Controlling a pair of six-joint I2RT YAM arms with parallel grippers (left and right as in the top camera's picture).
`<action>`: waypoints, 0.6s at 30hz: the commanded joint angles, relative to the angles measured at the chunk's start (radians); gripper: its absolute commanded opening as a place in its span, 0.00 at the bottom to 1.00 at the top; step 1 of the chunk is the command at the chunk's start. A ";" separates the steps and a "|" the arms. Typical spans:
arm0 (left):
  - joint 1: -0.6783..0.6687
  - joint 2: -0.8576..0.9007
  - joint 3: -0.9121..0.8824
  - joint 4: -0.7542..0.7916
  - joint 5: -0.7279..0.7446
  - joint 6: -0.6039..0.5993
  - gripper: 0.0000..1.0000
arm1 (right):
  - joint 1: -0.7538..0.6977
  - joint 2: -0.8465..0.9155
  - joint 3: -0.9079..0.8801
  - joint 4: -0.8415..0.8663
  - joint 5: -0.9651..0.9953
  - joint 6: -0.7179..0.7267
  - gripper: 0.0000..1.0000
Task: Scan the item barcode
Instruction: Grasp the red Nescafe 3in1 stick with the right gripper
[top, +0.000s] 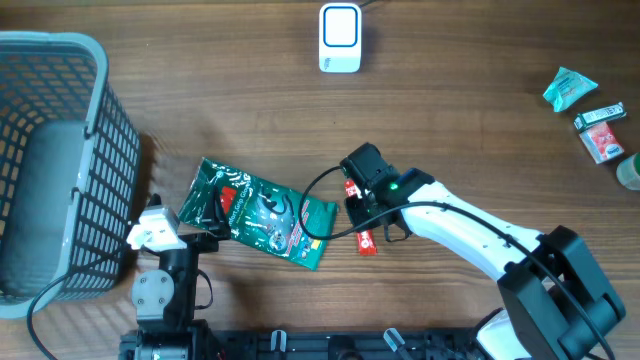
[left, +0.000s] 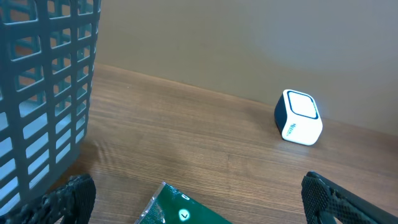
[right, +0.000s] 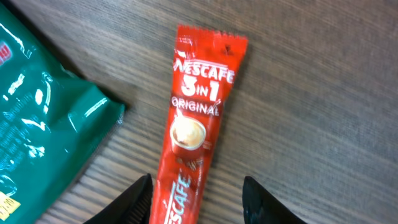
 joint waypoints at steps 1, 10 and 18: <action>-0.003 -0.005 -0.006 0.003 0.008 0.019 1.00 | -0.002 0.043 -0.004 -0.032 0.019 0.021 0.46; -0.003 -0.005 -0.006 0.003 0.008 0.019 1.00 | -0.002 0.170 -0.003 -0.016 -0.086 0.021 0.06; -0.003 -0.005 -0.006 0.003 0.008 0.019 1.00 | -0.069 0.135 0.246 -0.407 -0.227 0.397 0.04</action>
